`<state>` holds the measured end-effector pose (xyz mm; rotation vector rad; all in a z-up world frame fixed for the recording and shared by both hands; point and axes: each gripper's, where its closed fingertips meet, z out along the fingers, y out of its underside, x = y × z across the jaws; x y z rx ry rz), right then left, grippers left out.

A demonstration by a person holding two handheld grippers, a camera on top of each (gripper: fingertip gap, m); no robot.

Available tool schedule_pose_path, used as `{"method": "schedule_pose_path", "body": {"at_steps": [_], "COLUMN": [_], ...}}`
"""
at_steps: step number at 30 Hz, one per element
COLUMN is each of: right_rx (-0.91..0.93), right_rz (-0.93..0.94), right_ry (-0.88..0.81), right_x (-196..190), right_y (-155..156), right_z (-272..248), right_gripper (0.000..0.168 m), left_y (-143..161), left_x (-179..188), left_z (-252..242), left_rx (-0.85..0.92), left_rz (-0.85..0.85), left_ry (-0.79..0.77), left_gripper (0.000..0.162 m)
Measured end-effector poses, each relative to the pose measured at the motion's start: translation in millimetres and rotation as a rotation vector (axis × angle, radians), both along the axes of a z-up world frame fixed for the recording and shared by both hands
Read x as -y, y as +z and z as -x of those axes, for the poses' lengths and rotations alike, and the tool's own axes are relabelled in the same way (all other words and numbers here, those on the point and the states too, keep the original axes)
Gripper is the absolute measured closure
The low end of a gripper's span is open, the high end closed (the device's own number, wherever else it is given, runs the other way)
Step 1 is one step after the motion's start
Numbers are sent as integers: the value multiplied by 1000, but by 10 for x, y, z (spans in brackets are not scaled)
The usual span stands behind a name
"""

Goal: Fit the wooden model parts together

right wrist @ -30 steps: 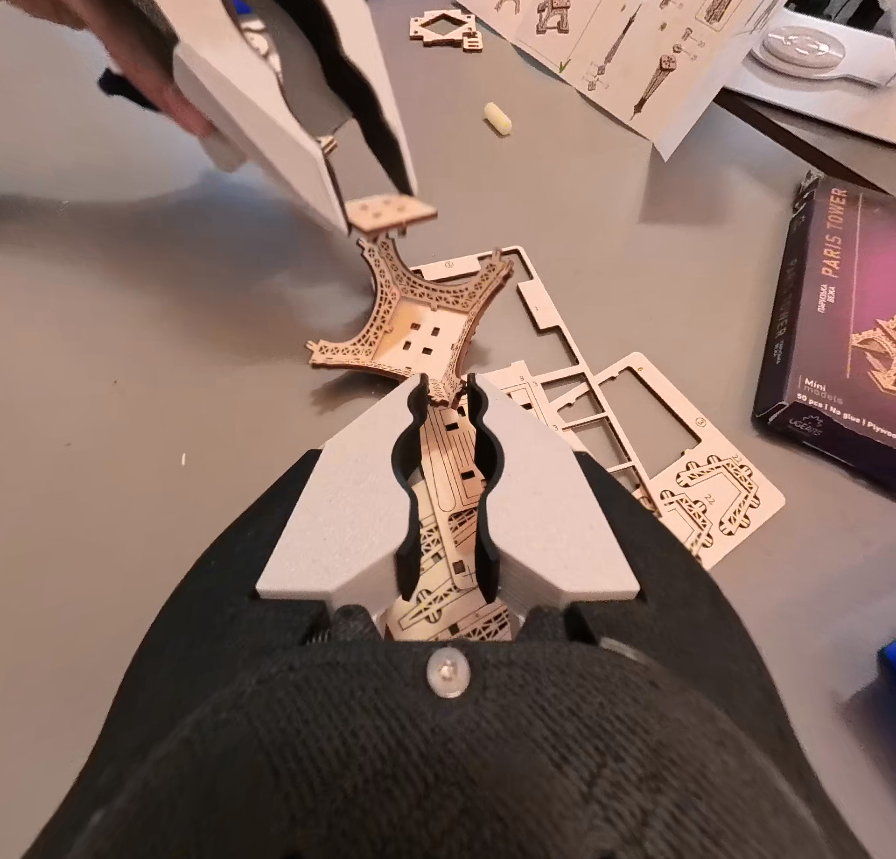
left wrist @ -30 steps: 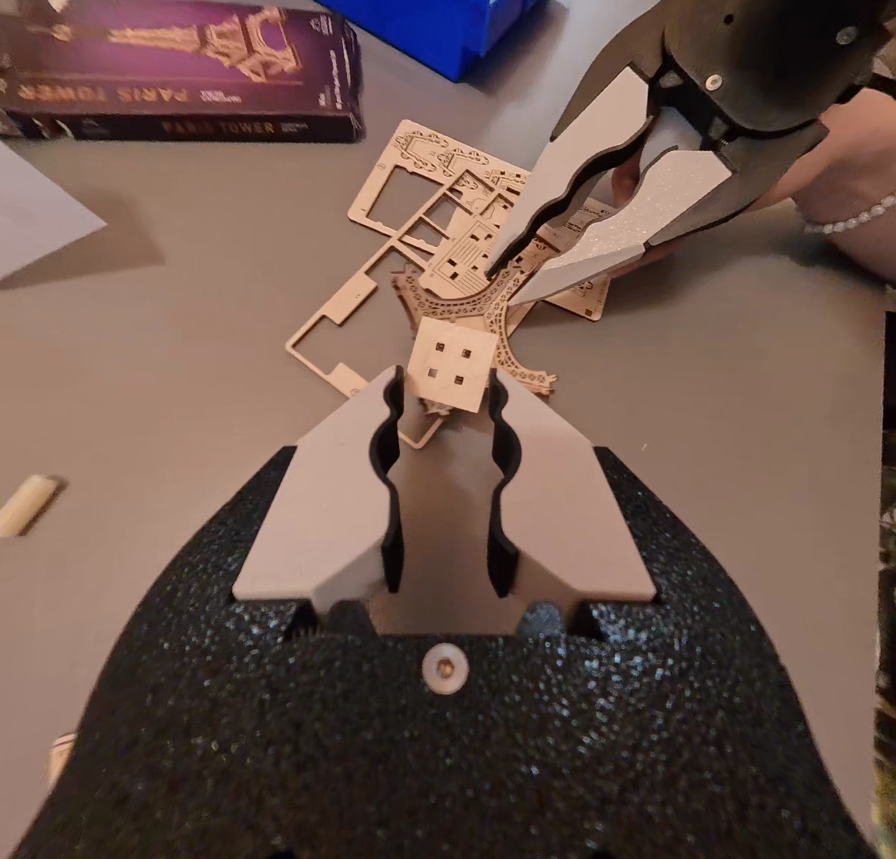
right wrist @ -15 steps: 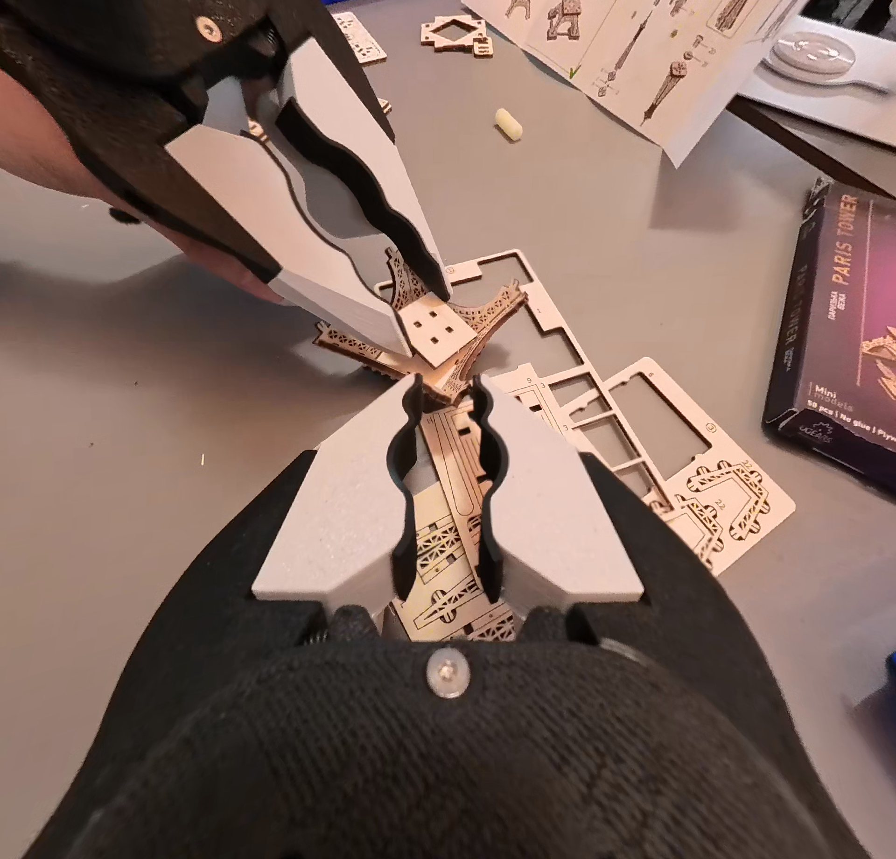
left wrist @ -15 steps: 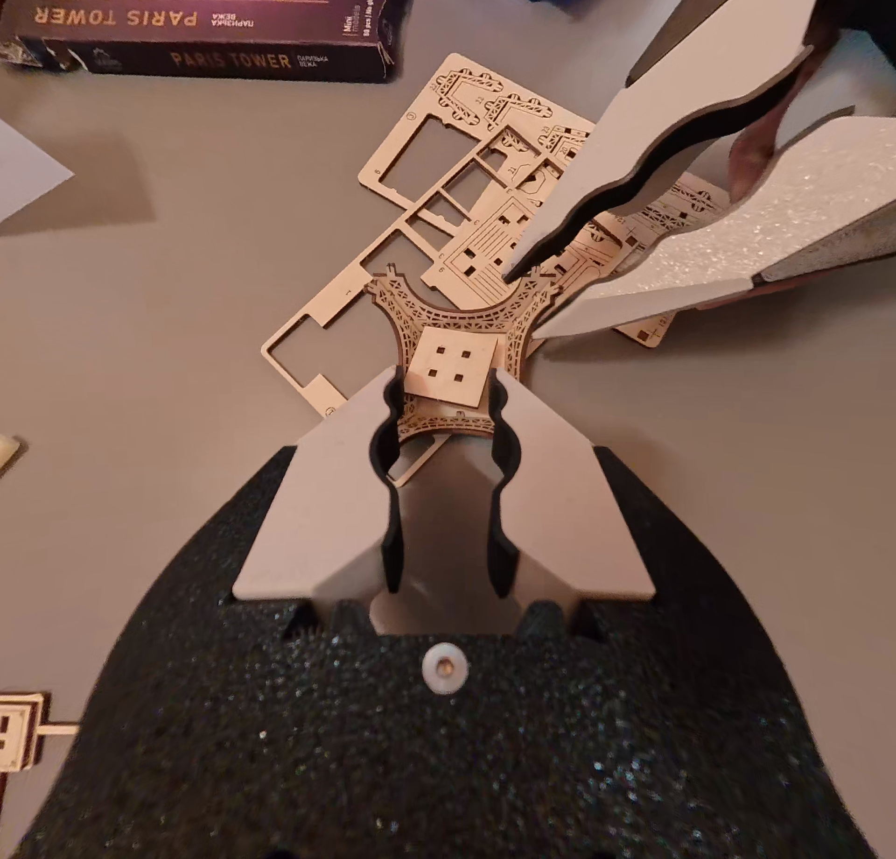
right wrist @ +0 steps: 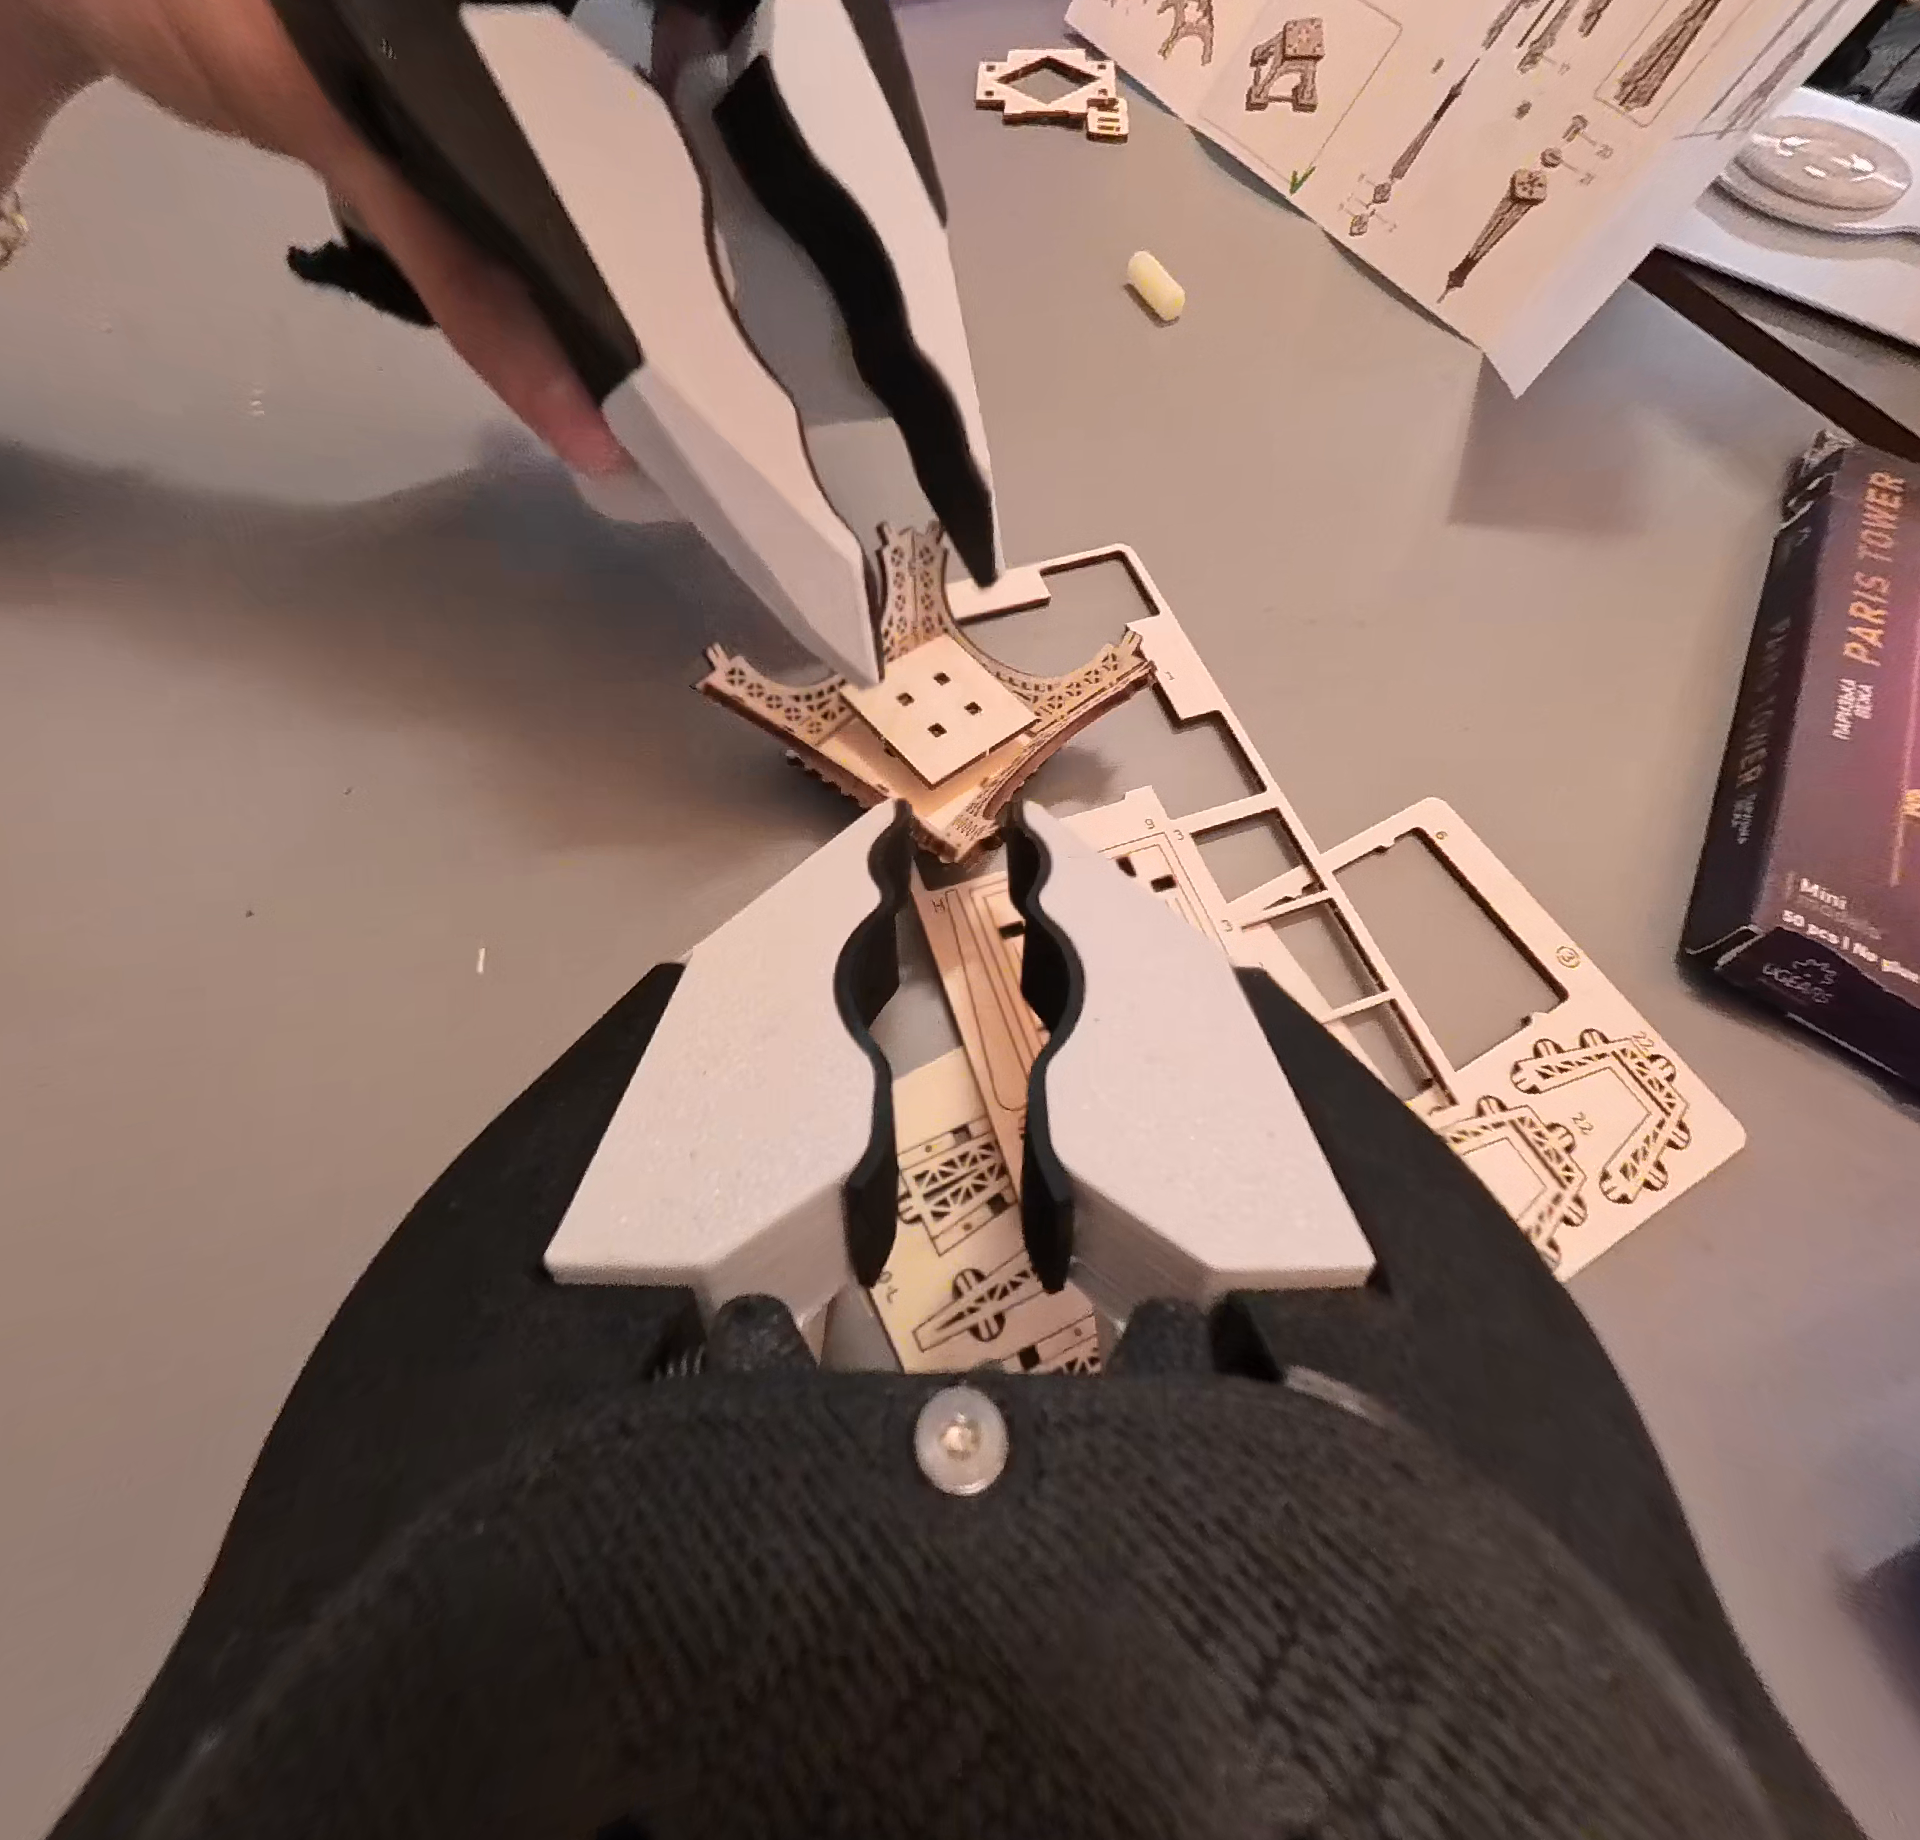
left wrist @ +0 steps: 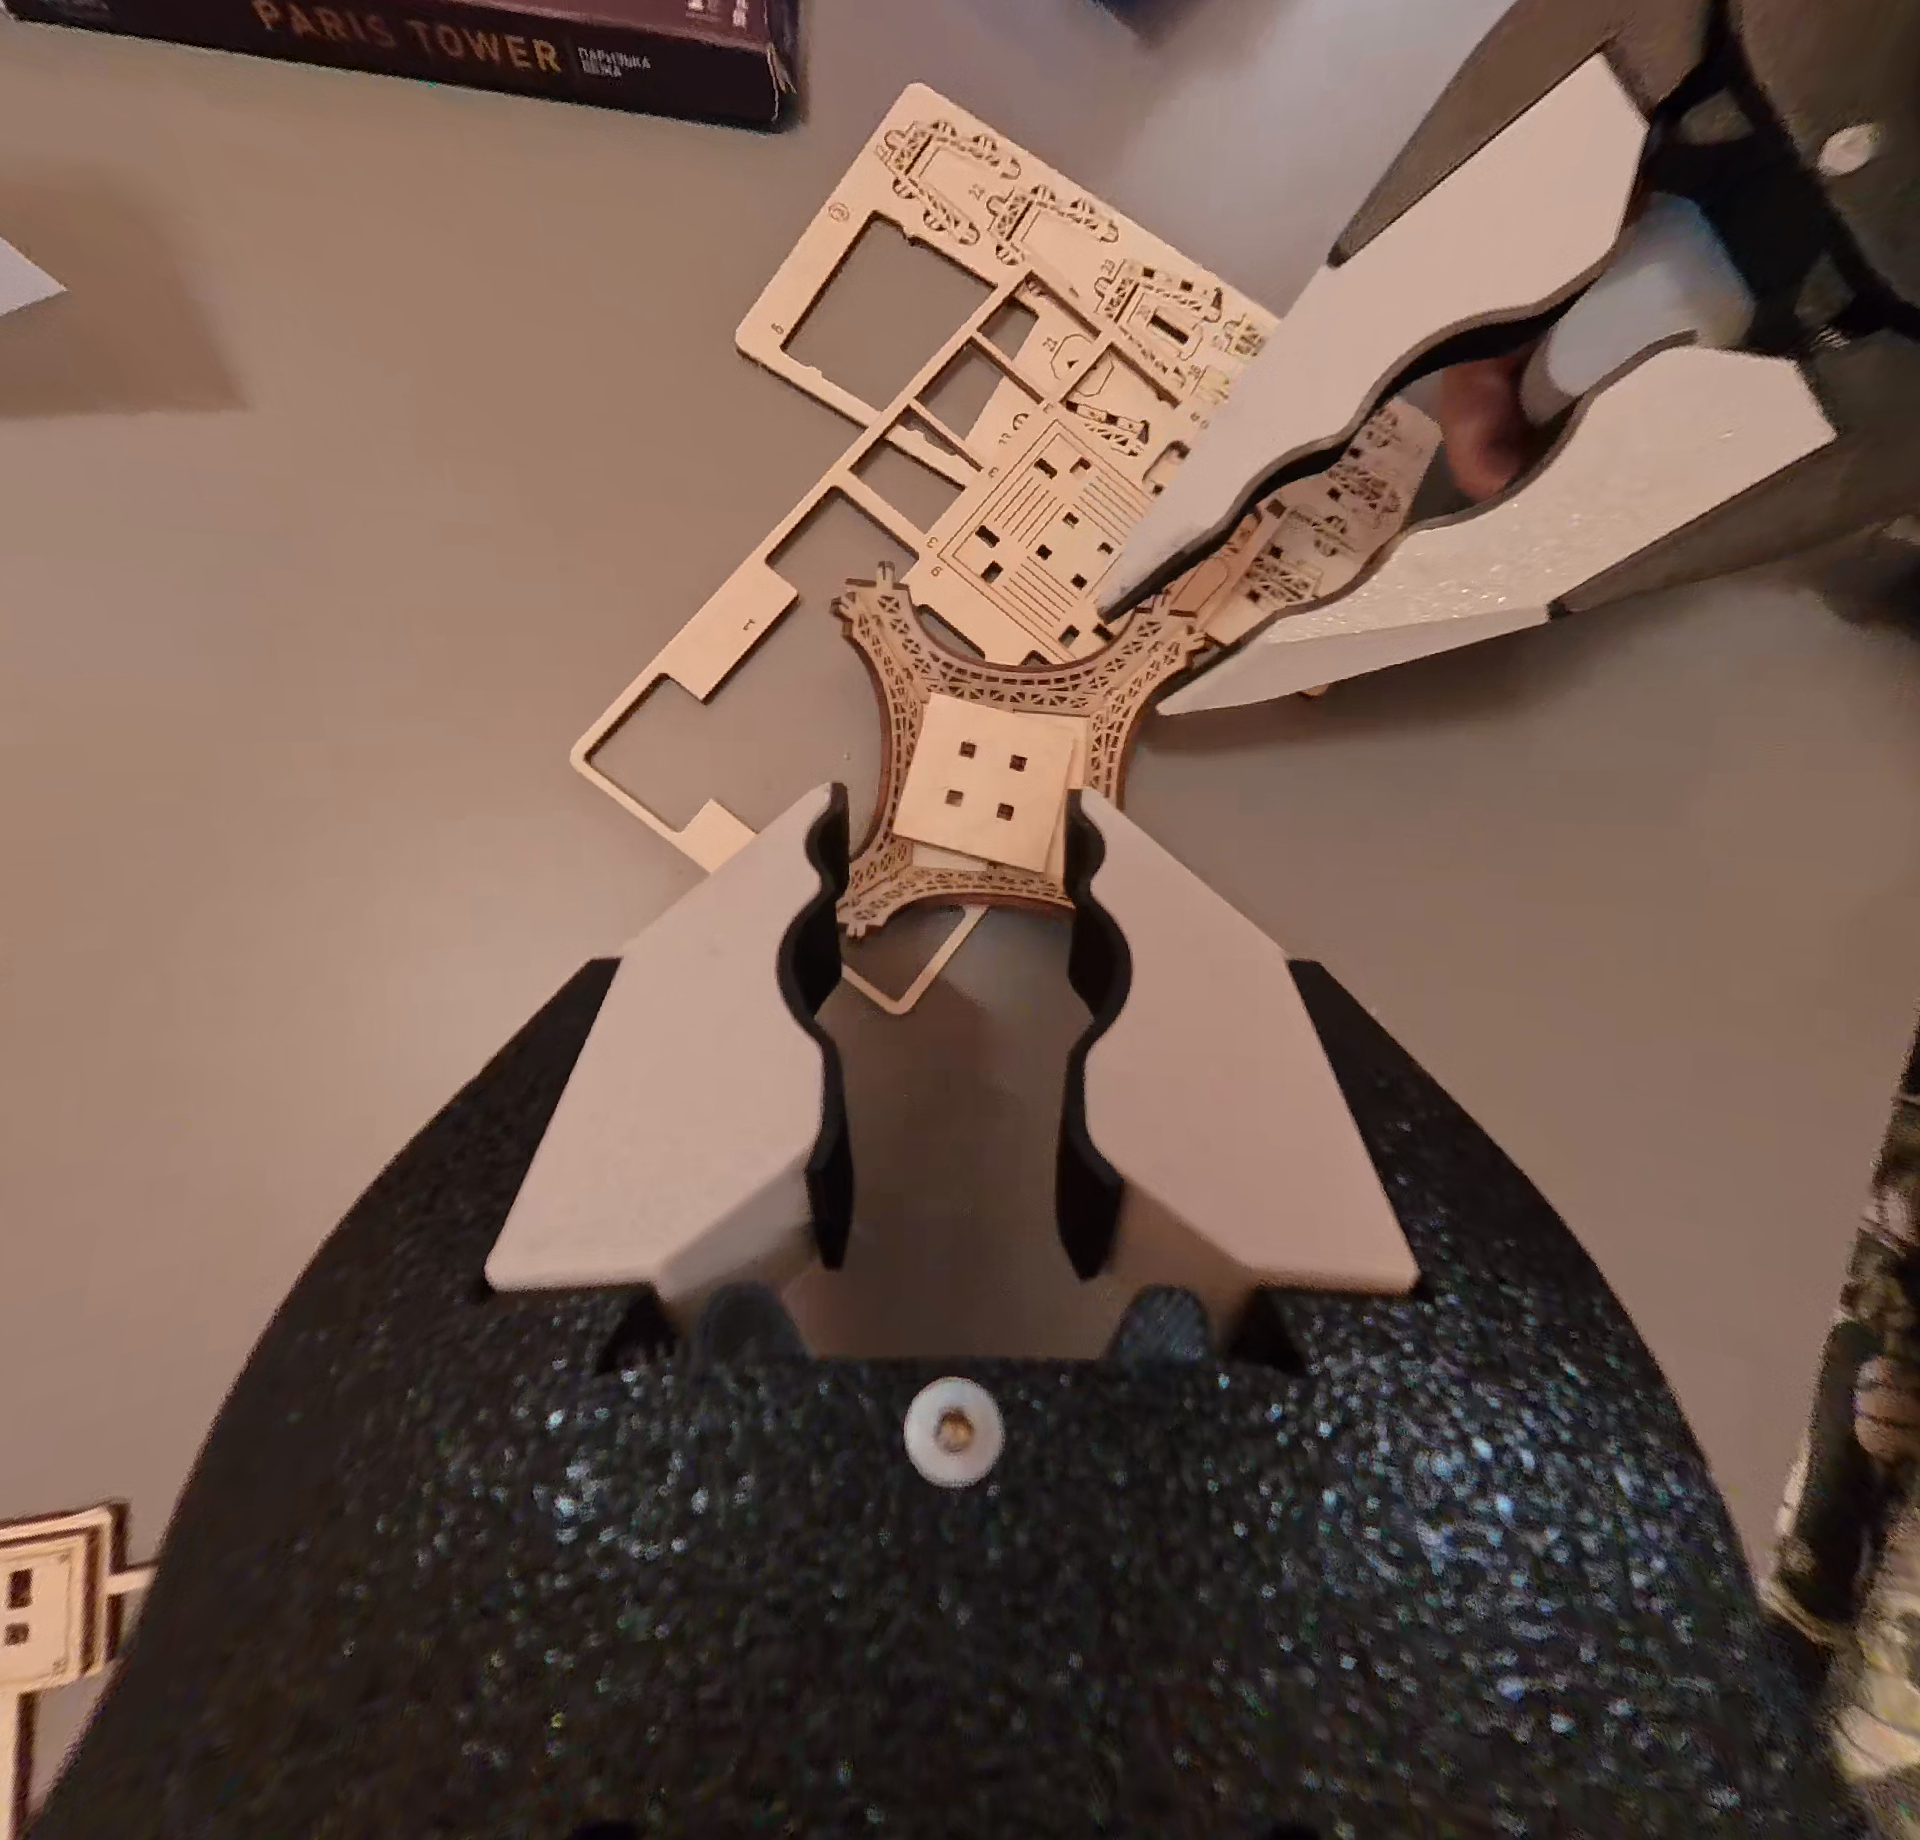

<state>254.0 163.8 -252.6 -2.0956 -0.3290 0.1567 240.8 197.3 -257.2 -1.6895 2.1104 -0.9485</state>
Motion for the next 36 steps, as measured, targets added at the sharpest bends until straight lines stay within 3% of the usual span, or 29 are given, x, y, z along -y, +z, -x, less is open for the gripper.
{"method": "schedule_pose_path", "body": {"at_steps": [4,11,24,28,29,31,32,33,36], "right_rx": [4,-5,-59,-57,-56,-50,-48,-47,-48], "right_rz": [-4,-6,12,15,17,22,22,21,20], "right_ry": [16,20,2,3,-2,-3,-3,-4,-2], "right_x": [-3,-11,-12,-13,-15,-17,-18,-19,-19], "right_y": [1,-3,-25,-31,-35,-46,-47,-45,-44], "right_z": [38,61,51,54,50,49,50,50,53], "right_gripper": [154,154,154,154,153,154,153,154,154], "left_y": [113,-28,-145,-129,-125,-118,-109,-97,-77], "left_x": [25,62,78,16,18,21,3,-16,10], "left_z": [24,41,-16,-35,-23,23,30,28,16], "left_rx": [6,-109,-252,-225,-223,-234,-231,-221,-203], "left_rz": [31,-172,-174,-188,-176,-158,-168,-182,-178], "left_ry": [-67,-261,-329,-294,-290,-283,-275,-268,-265], "left_gripper": [124,125,135,152,148,117,110,107,125]}}
